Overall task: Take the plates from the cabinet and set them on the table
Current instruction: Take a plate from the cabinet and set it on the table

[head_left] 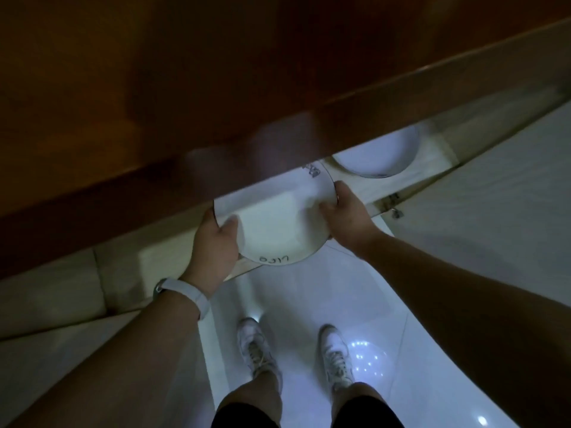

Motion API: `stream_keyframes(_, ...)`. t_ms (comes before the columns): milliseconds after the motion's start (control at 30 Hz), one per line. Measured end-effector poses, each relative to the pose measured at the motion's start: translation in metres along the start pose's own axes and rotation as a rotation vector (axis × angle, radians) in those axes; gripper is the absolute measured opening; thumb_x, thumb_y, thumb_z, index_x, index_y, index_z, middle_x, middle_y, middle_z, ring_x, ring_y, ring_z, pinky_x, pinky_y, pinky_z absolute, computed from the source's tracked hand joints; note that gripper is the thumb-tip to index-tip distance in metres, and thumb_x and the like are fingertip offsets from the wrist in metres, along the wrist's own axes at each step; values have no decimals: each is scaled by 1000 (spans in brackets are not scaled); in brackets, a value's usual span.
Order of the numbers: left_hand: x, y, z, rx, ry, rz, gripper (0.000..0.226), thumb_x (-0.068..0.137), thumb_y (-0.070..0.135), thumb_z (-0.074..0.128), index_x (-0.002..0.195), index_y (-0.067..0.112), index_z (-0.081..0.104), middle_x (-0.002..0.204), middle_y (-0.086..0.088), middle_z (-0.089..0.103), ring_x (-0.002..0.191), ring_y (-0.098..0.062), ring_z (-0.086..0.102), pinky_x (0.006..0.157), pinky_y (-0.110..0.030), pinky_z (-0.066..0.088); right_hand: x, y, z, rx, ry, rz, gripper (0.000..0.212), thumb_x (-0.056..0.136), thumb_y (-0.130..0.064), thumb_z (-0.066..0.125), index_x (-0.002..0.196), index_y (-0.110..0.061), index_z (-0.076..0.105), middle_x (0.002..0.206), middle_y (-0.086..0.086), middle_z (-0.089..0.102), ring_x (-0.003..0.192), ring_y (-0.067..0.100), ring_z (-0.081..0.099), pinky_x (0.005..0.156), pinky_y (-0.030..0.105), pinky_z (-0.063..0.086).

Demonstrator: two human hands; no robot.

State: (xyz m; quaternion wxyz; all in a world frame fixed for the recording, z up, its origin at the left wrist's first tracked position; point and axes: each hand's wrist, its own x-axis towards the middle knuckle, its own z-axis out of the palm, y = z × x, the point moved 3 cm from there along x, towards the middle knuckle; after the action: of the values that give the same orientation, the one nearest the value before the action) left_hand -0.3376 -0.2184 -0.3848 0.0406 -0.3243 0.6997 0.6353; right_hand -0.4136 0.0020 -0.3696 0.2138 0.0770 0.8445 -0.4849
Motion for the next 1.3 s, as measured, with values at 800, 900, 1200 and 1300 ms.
stream_keyframes(800,-185,106,196,222,-541,187,25,97,8,49,113,21,64,112,5,71,105,-12,66,89,-35,52,-230,74,-228,331,576,278,25,85,-13,48,103,-27,58,83,-10,63,74,8,58,62,27,47)
stream_keyframes(900,-204,132,211,244,-593,194,24,95,10,50,99,28,65,98,15,73,94,-5,68,76,-25,52,-256,65,-244,368,664,305,30,84,-14,48,109,-27,59,92,-6,65,86,18,62,73,36,52)
stream_keyframes(1200,-253,198,243,282,-769,368,22,93,10,49,102,25,62,101,17,69,91,4,63,70,-12,48,-318,30,-294,402,903,297,24,83,-9,48,98,-25,58,85,-3,63,80,20,60,69,34,50)
stream_keyframes(1300,-273,211,254,303,-855,415,23,92,10,48,102,25,62,101,18,69,92,2,63,74,-14,49,-345,23,-302,444,982,325,22,83,-11,47,98,-24,57,83,-5,61,74,16,59,60,28,47)
